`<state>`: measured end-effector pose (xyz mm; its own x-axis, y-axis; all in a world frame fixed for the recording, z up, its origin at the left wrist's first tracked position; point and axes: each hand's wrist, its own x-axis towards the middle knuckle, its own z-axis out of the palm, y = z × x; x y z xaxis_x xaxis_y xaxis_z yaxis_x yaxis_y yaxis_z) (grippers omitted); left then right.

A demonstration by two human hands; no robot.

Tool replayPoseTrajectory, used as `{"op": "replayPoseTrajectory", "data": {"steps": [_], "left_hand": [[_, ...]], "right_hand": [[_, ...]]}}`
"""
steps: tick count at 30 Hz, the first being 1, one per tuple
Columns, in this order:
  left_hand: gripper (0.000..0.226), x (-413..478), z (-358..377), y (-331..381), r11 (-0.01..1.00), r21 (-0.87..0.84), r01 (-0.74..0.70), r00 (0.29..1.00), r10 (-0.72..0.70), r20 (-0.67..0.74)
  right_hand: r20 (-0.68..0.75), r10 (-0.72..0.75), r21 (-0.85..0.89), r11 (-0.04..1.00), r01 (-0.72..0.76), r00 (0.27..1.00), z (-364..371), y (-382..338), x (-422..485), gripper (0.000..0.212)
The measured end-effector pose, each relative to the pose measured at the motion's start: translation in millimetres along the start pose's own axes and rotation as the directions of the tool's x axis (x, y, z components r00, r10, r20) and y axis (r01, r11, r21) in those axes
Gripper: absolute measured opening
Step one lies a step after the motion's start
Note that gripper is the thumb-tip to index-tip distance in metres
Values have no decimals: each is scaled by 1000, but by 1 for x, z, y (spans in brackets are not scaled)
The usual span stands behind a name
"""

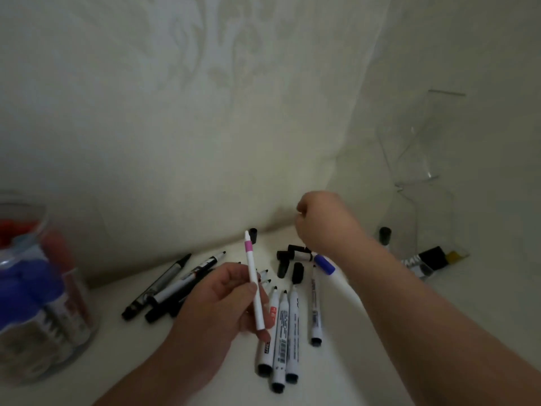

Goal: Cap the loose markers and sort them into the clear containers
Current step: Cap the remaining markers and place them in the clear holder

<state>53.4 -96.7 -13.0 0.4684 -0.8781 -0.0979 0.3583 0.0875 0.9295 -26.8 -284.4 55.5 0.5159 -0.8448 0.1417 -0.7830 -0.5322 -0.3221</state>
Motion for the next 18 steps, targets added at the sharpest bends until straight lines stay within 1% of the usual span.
{"op": "replayPoseTrajectory", "data": {"steps": [1,2,3,4,5,6,8,10,13,15,18], "left_hand": [[12,1,1,1,1000,2,-11,1000,11,-6],[12,1,1,1,1000,3,-19,1000,19,-6],[12,0,1,2,1000,7,-25,1000,26,-5],[12,0,0,2,999,13,-29,1000,29,-4],[13,-1,-1,3,999,20,-33,999,33,-1],[13,-2,-2,4,999,22,-40,999,40,4],[15,-4,-6,5,998,4,-55,998,55,9],[13,-4,-9,6,998,-5,-67,998,67,10],[14,-3,-11,6,997,-12,-74,997,74,10],[12,-3,-11,7,997,10,-80,997,80,6],[12,-4,-9,7,995,56,-84,996,85,-9]], "right_hand": [[36,37,-74,997,-34,999,2,-5,22,9],[76,67,-140,989,-56,995,6,-8,40,16],[145,79,-205,978,-48,986,10,-9,53,23],[205,107,-236,970,-57,973,14,-10,63,31],[221,118,-236,970,-64,968,21,-7,73,36],[249,142,-249,965,-79,958,27,-5,78,35],[340,190,-359,932,-60,921,35,0,85,35],[356,234,-443,895,-56,905,34,-1,84,36],[310,230,-446,892,-72,923,36,4,85,34],[215,202,-417,904,-98,955,41,10,85,31],[104,178,-372,919,-128,978,46,14,81,29]]}}
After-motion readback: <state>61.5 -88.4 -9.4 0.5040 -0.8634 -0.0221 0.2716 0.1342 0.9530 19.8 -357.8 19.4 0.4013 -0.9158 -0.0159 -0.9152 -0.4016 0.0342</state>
